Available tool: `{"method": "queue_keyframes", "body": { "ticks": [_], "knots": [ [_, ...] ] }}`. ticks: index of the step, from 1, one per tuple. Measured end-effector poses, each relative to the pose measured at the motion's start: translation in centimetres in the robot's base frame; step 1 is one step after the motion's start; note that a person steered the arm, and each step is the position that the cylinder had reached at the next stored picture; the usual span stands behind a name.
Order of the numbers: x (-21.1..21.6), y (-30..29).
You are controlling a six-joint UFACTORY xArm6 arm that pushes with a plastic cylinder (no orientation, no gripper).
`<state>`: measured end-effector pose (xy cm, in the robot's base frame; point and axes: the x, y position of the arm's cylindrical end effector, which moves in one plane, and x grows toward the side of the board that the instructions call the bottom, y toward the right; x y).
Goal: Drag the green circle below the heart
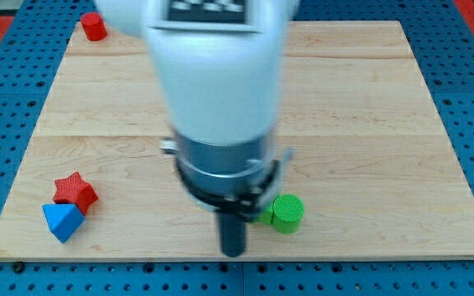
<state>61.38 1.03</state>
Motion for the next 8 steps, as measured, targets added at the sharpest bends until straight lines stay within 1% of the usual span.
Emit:
{"method": "queue_keyframes", "body": {
  "ticks": [1,2,3,4,5,7,8],
  "knots": [
    [0.0,9.6],
    [-1.2,13.1],
    [-1.5,10.0],
    [-3.0,5.8],
    [-4.1,3.5],
    [-4.0,-1.4],
    [-3.2,-3.1]
  ]
}}
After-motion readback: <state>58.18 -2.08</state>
